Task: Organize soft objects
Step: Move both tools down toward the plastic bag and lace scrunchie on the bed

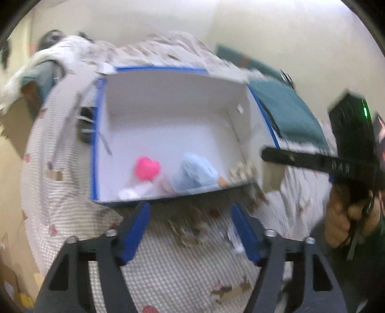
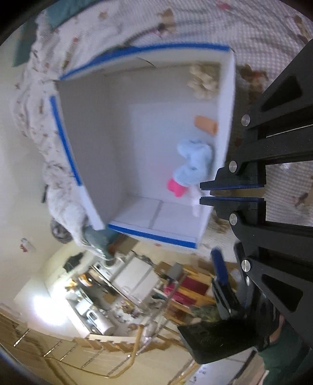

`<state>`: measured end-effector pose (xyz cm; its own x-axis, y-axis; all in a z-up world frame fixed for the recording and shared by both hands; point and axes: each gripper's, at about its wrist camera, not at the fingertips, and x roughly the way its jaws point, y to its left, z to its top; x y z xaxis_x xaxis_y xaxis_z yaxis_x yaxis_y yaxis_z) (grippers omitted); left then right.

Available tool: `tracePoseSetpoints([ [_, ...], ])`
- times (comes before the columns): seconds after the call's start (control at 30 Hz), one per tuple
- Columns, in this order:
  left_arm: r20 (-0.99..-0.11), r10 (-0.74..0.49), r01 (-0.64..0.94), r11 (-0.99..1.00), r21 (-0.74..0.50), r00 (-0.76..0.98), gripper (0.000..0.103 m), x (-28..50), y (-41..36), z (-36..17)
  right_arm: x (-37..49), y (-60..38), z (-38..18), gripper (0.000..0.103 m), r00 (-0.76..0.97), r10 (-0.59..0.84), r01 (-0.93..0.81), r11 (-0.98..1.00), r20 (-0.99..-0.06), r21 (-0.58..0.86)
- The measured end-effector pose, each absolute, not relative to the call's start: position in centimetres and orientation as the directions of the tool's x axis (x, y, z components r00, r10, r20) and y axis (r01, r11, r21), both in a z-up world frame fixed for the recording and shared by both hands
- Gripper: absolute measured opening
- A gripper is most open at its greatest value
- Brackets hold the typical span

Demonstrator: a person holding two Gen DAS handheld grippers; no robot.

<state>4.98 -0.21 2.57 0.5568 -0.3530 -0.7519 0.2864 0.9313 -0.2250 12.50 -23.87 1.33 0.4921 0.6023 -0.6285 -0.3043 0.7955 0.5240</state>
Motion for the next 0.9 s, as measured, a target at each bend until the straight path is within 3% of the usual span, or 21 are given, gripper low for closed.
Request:
tracePoseSetpoints([
  [0.17, -0.764, -0.299, 0.175, 0.954, -0.242, 0.572, 0.070, 5.9, 1.3, 2.4, 14.3, -24.7, 1.1, 0.007, 0.540, 0.525, -0.213, 0.842, -0.658, 0.496],
  [0.37, -0.776, -0.291, 0.144, 0.956, -0.255, 0.560, 0.070, 6.3, 1.6, 2.0, 16.7, -24.1, 0.0, 0.007, 0.542, 0.437, -0.172, 0.894, -0.717, 0.415],
  [0.53, -0.783, -0.291, 0.145, 0.956, -0.253, 0.551, 0.070, 6.5, 1.3, 1.6, 17.1, -24.7, -1.1, 0.008, 0.549, 0.420, -0.113, 0.894, -0.723, 0.434],
  [0.7, -0.788, -0.286, 0.149, 0.958, -0.245, 0.545, 0.070, 6.4, 1.1, 1.5, 17.0, -24.8, -1.2, 0.025, 0.545, 0.395, -0.083, 0.903, -0.739, 0.421],
  [0.73, -0.788, -0.284, 0.148, 0.959, -0.243, 0.547, 0.070, 6.4, 1.1, 1.5, 17.1, -24.9, -1.2, 0.037, 0.545, 0.396, -0.076, 0.901, -0.739, 0.427],
  [0.77, -0.790, -0.278, 0.145, 0.960, -0.238, 0.547, 0.070, 6.4, 1.1, 1.4, 17.0, -25.0, -1.2, 0.058, 0.548, 0.391, -0.064, 0.901, -0.740, 0.428],
  [0.8, -0.793, -0.273, 0.142, 0.962, -0.234, 0.545, 0.070, 6.4, 1.0, 1.3, 16.9, -25.2, -1.1, 0.066, 0.559, 0.386, -0.059, 0.901, -0.734, 0.429],
  [0.9, -0.798, -0.262, 0.131, 0.965, -0.228, 0.542, 0.070, 6.4, 1.2, 1.0, 16.5, -25.2, -0.6, 0.068, 0.578, 0.392, -0.076, 0.899, -0.716, 0.431],
])
